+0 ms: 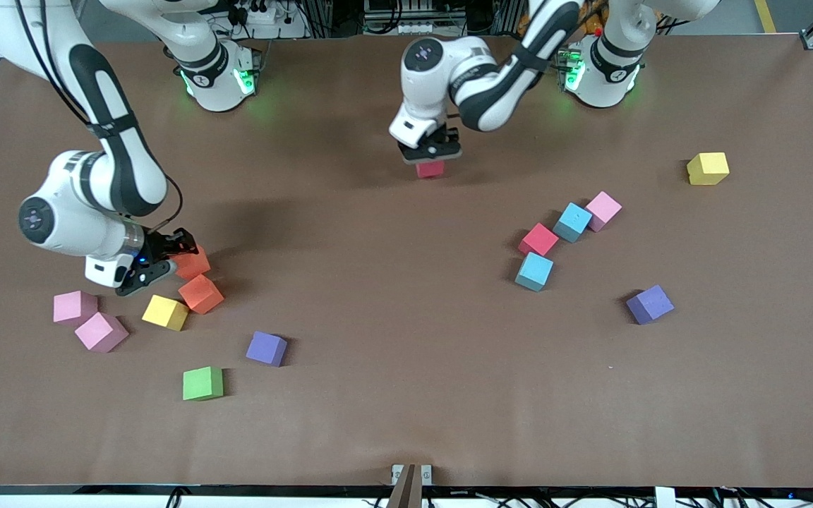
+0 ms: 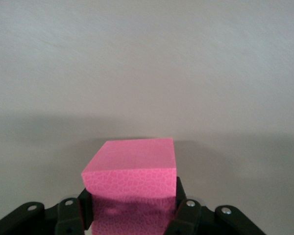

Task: Form number 2 with 11 blocks
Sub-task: 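Lift the pink and orange blocks with both grippers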

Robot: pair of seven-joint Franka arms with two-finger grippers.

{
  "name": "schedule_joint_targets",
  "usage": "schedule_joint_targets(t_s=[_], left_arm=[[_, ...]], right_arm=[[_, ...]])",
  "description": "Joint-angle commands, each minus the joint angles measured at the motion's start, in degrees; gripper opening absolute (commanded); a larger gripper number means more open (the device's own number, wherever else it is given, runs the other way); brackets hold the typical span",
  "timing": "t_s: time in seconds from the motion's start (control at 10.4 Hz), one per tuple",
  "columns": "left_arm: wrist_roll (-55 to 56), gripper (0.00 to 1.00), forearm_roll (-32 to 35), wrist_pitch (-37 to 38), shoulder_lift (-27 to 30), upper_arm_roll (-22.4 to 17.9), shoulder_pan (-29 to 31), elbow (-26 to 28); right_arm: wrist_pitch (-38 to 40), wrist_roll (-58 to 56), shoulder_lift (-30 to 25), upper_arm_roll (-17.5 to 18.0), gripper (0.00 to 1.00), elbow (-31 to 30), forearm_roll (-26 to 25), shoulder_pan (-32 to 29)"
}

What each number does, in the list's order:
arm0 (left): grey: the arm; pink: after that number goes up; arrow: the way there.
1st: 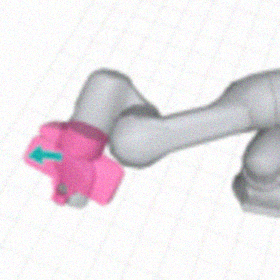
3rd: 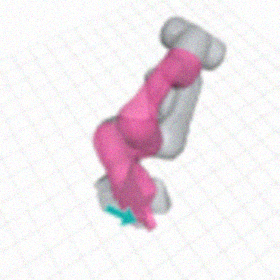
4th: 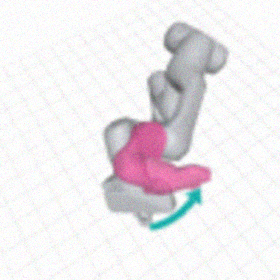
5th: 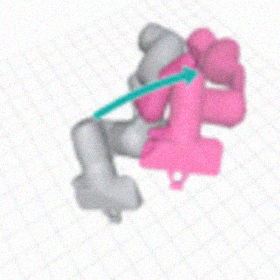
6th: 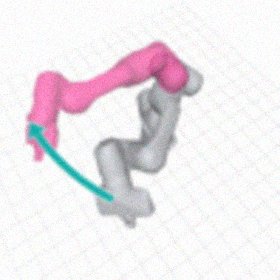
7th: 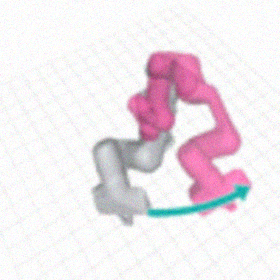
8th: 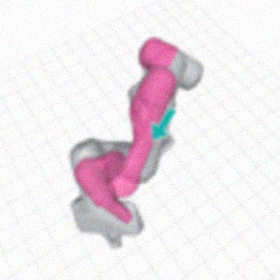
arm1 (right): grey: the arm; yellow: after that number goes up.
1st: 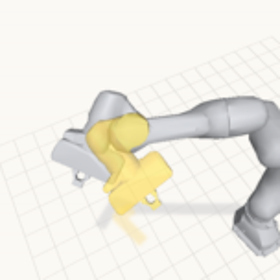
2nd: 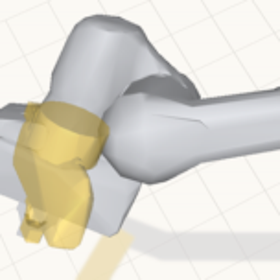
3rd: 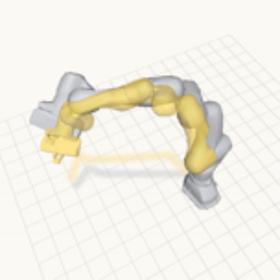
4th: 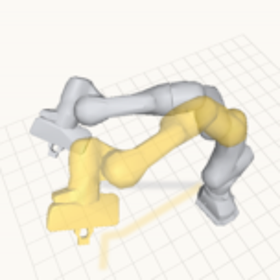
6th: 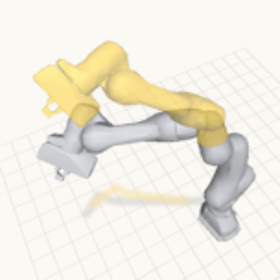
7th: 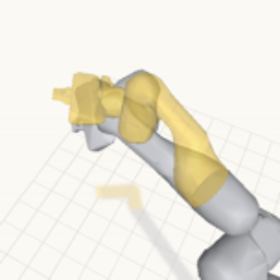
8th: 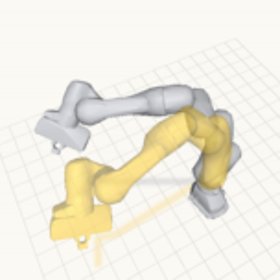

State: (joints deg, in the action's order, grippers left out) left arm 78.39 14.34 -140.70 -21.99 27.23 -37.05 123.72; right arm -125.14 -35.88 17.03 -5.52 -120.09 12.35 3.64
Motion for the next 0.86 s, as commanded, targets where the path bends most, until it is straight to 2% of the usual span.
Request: schedule_joint_targets(t_s=[0.0, 0.1, 0.19, 0.77], left_arm=[[-2.8, 0.45, 1.4, 1.1, -2.7, -0.5, -2.9, -4.2], [-3.5, 0.55, 1.3, 1.1, -3.5, -0.5, -4.1, -4.7], [-3.9, 0.52, 1.3, 1.1, -4.6, -0.5, -5.1, -5.3], [-5.1, 0.53, 0.8, 1.9, -6.5, -0.7, -6.1, -5.9]], right_arm=[[5.4, 3.6, -2.7, 0.4, 0.23, 2.2, 0.8, 1.4], [6.2, 5.8, -3.7, 0.5, 0.23, 2.2, 0.8, 2.3], [6.7, 8.7, -4.2, 1.7, 0.23, 2.2, 0.8, 2.9], [6.5, 24.6, -5.1, 9.3, 0.23, 2.7, 0.8, 3.4]])
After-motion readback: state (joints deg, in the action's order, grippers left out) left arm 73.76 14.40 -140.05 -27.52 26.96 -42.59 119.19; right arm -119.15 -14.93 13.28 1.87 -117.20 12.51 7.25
